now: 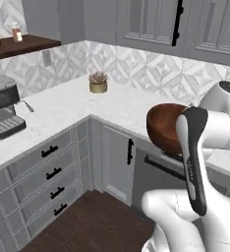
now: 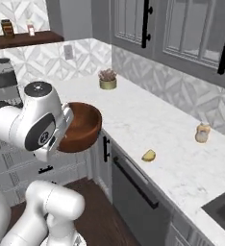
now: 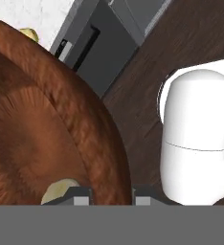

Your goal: Pick the garlic from the sink and place it in the bowl. Then pick the bowl and place it in the microwave. Then close the microwave door and press the start button.

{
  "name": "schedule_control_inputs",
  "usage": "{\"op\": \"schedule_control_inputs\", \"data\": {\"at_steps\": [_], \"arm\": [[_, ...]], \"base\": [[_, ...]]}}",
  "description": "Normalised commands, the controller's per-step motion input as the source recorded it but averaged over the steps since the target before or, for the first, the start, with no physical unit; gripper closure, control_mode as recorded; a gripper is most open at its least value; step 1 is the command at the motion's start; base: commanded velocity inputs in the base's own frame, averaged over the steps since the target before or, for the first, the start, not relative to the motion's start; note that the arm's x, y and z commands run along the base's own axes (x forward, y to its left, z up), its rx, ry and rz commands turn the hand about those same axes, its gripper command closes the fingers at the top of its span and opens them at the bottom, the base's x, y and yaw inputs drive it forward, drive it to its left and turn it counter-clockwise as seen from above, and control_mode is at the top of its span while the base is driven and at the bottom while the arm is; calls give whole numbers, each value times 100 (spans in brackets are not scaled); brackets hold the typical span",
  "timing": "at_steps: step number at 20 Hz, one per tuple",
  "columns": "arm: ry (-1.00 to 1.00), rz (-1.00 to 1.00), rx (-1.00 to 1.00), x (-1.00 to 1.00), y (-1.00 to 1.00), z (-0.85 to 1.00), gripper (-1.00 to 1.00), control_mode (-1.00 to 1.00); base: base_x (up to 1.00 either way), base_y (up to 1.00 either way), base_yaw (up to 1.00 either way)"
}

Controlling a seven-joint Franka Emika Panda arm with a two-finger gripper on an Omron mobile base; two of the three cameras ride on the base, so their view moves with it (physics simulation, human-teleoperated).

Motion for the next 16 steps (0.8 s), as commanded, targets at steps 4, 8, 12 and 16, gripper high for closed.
{"op": "schedule_control_inputs", "data": {"at_steps": [4, 8, 12, 16], "arm": [[0, 0, 0, 0, 0, 0, 100, 100], [0, 0, 0, 0, 0, 0, 100, 100], [0, 0, 0, 0, 0, 0, 100, 100], [0, 0, 0, 0, 0, 0, 100, 100]], "base": [[0, 89, 76], [0, 72, 80], [0, 56, 80], [-1, 57, 71]]}}
